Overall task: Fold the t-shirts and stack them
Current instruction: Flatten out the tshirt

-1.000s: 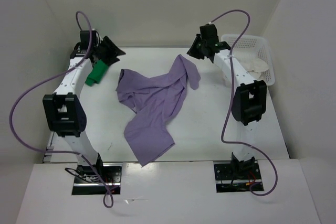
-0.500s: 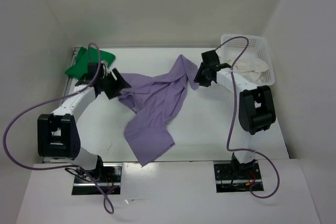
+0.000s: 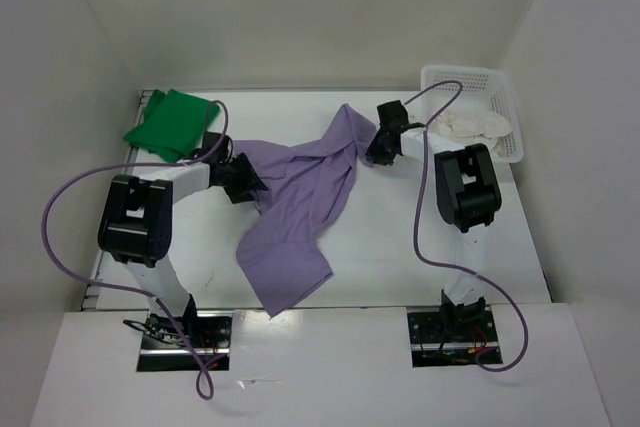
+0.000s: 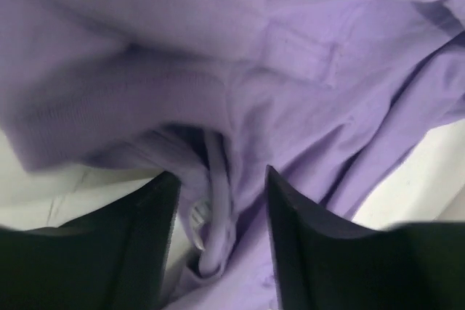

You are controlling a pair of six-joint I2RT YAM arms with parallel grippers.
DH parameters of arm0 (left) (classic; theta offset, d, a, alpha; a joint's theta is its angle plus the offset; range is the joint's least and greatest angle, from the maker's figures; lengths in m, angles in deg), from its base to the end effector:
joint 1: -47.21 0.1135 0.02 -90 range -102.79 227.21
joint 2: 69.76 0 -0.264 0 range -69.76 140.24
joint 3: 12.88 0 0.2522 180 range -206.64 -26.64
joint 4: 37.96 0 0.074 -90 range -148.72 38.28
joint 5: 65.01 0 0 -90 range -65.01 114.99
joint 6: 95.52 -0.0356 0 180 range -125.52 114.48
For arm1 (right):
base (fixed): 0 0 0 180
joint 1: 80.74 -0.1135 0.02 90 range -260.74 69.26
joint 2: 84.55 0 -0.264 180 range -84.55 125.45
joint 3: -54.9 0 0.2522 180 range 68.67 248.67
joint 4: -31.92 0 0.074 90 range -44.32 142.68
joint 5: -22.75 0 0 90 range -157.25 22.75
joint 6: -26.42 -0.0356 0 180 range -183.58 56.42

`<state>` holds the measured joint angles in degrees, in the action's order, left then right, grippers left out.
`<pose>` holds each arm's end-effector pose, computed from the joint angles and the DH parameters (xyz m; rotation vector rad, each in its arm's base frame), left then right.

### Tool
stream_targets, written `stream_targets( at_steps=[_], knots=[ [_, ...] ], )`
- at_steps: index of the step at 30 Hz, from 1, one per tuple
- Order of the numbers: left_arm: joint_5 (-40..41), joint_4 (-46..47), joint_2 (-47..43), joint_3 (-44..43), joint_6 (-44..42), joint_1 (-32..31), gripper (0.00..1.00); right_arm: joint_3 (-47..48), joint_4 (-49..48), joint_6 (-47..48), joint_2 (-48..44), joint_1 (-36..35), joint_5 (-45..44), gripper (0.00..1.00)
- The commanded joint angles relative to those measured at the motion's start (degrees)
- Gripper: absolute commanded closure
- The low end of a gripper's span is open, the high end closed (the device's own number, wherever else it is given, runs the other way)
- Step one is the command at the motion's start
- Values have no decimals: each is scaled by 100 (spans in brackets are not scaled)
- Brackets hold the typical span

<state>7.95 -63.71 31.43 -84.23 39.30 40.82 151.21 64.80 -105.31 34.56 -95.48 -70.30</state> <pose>0.3477 -0.0494 0.1579 -0.7524 2.5304 -0.7091 0.4286 0.1108 0.1559 0.6207 2.4956 0.3153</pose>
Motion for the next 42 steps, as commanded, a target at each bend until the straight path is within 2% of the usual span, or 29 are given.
stream_targets(
  at_steps=[1, 2, 3, 6, 7, 14, 19, 21, 22, 23, 24, 26, 28, 30, 31, 33, 34, 36, 37, 39, 40, 42],
  knots=[
    [130, 355, 322, -314, 36, -55, 45, 367, -215, -212, 358, 86, -135, 76],
    [261, 355, 384, -393, 36, -55, 54, 437, -137, -282, 359, 86, -135, 92],
    [367, 277, 454, -507, 36, -55, 69, 499, -75, -282, 359, 86, -74, 97],
    [534, 119, 648, -1104, -16, -55, 85, 439, 109, -344, -105, -19, -73, 100],
    [535, 48, 648, -1245, -17, 32, 90, 247, 162, -344, -603, -72, -186, 100],
    [745, -312, 788, -2177, -262, 858, 94, -353, 882, -10, -3038, -380, -126, 100],
    [913, -445, 894, -2731, -404, 1070, 94, -99, 1358, 262, -3438, -205, -91, 100],
    [913, -506, 964, -3082, -456, 1140, 88, 68, 1305, 323, -3055, -143, -178, 98],
    [834, -558, 1025, -3188, -456, 1140, 79, 365, 1244, 324, -2817, -30, -178, 98],
    [755, -559, 1026, -3250, -509, 1140, 67, 550, 1244, 324, -2553, 102, -109, 98],
    [755, -559, 1026, -3251, -509, 1140, 42, 752, 1192, 324, -2290, 103, -56, 98],
    [755, -559, 816, -3181, -570, 1140, 24, 1455, 1191, 376, -1525, 155, -126, 98],
    [894, -559, 412, -2997, -571, 1140, 10, 2339, 1225, 377, -798, 209, -118, 98],
    [1017, -637, -26, -2733, -632, 1140, 5, 2957, 1471, 377, -364, 261, -117, 94],
    [1070, -638, -168, -2636, -763, 1140, 4, 3570, 1612, 377, -162, 261, -117, 83],
    [1193, -900, -615, -2251, -851, 1140, 3, 4075, 1998, 438, 287, 261, -64, 72],
    [1194, -954, -792, -2057, -852, 1140, 3, 4025, 2078, 499, 288, 261, -64, 64],
    [1194, -1190, -1300, -1636, -905, 1140, 5, 3552, 1834, 500, -254, 261, -116, 60],
    [1194, -1270, -1486, -1181, -905, 1140, 7, 2923, 1624, 500, -492, 261, -117, 60],
    [1194, -1629, -2012, -757, -826, 1140, 14, 2200, 1412, 438, -1288, 261, -64, 59],
    [1116, -1762, -2207, -554, -773, 1192, 26, 1543, 1411, 299, -1537, 209, -64, 59],
    [1001, -2086, -2776, 113, -467, 1324, 41, 802, 1175, 79, -2334, 156, 153, 61]
  ],
)
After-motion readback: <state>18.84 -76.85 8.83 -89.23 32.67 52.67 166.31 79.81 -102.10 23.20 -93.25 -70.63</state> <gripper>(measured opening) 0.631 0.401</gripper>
